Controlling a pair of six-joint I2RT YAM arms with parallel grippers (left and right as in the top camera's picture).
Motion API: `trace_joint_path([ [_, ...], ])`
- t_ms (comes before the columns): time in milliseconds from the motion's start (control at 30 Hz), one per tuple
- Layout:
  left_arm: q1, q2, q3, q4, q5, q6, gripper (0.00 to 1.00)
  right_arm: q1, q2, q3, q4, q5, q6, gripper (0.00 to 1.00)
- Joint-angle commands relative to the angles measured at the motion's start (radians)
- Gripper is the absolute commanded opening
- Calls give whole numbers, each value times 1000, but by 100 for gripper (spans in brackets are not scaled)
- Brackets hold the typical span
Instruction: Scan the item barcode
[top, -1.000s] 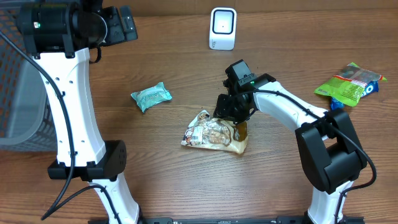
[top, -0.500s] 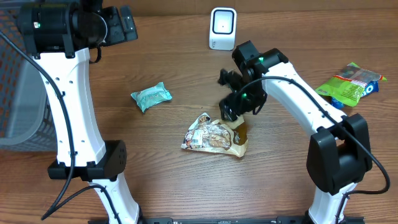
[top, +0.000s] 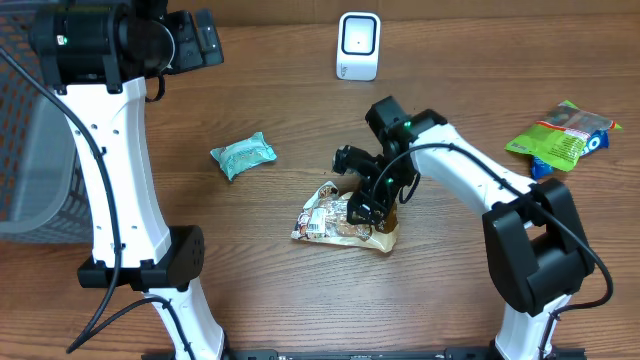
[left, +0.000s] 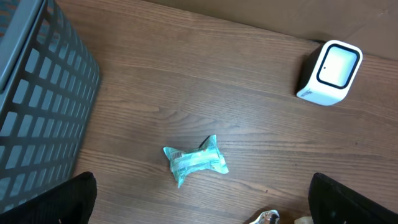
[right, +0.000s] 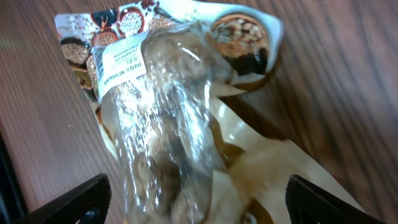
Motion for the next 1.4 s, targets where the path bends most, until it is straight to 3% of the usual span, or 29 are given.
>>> trace_joint_path([
  [0,-6,-18,-2,1,-3,-6,100,22,6,-58,31,-28,-22,89],
  [67,-6,-18,-2,1,-3,-6,100,23,15,-67,31,-28,-22,84],
  [233,-6,-18,-2,1,-3,-6,100,22,22,-72,27,-29,-12,31],
  [367,-6,-18,-2,1,-3,-6,100,21,22,-72,58,-29,109,4],
  [600,-6,-18,-2,1,-3,-6,100,10,21,-38,99,14,280,4],
  [833,-6,-18,-2,1,-3,-6,100,-82,21,-12,156,387,828,4],
  [967,-6,-18,-2,1,-3,-6,100,-138,21,-12,135,370,906,4],
  [1033,-6,-18,-2,1,-3,-6,100,-151,21,-12,122,322,900,9],
  [1133,-6,-18,-2,1,-3,-6,100,-153,10,-7,98,270,898,37],
  [1233,-6,-18,-2,1,-3,-6,100,-153,-24,41,35,251,898,46],
  [1300,-6,-18,-2,1,-3,-6,100,-153,-55,91,-7,252,898,57],
  [1367,-6,-18,-2,1,-3,-6,100,-154,-92,135,-27,251,895,90],
])
